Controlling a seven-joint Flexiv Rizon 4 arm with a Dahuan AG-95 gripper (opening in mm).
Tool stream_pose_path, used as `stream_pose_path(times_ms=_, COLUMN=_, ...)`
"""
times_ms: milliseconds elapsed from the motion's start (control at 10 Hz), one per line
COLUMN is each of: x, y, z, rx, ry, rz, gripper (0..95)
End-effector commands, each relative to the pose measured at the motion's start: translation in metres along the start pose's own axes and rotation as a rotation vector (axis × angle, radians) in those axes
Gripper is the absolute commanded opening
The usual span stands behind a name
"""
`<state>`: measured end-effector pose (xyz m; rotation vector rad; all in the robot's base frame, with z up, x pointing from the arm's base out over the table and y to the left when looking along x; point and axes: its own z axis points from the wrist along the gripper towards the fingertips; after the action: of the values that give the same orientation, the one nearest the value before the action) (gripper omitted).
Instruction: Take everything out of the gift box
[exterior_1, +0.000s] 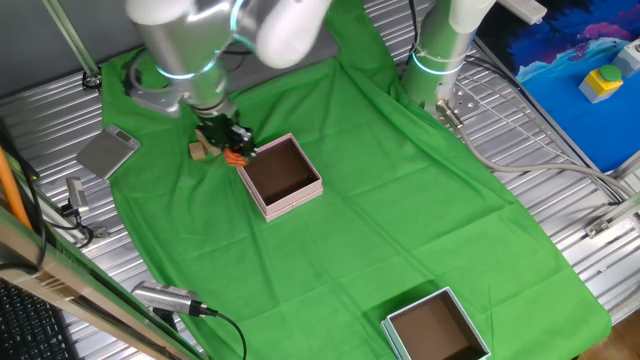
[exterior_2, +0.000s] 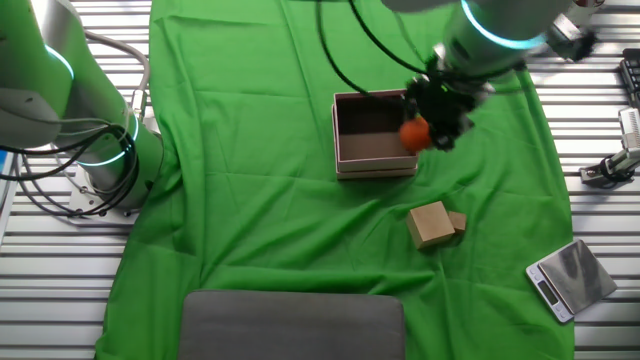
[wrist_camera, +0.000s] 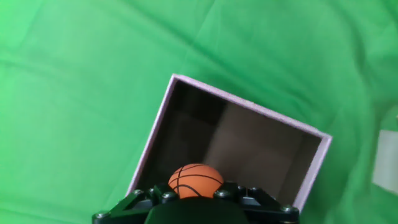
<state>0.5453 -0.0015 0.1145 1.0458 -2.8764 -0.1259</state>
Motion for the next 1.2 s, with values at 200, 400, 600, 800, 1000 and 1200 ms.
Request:
stream_pose_path(times_ms=200, x=0.0113, y=-0.0232, z=0.0030, rx=-0.001, ry=-0.008, rz=-0.064, gripper=0.0)
stream_pose_path(times_ms=400, x=0.0125, y=-0.0260, z=0.0046, rx=0.006, ry=0.000, rz=-0.086, gripper=0.0)
stream_pose_path(times_ms=600, x=0.0125, y=-0.0260, z=0.0046, rx=0.003, ry=0.008, rz=-0.085, gripper=0.0)
stream_pose_path(times_ms=800, x=0.0125, y=-0.0260, z=0.0046, rx=-0.038, ry=0.042, rz=-0.068, gripper=0.0)
stream_pose_path(times_ms=1000, x=0.0125, y=-0.0260, z=0.0046, rx=-0.065, ry=0.046, rz=-0.036, gripper=0.0)
stream_pose_path(times_ms=1200, x=0.0125, y=-0.0260, z=0.0046, rx=-0.054, ry=0.045, rz=0.057, gripper=0.0)
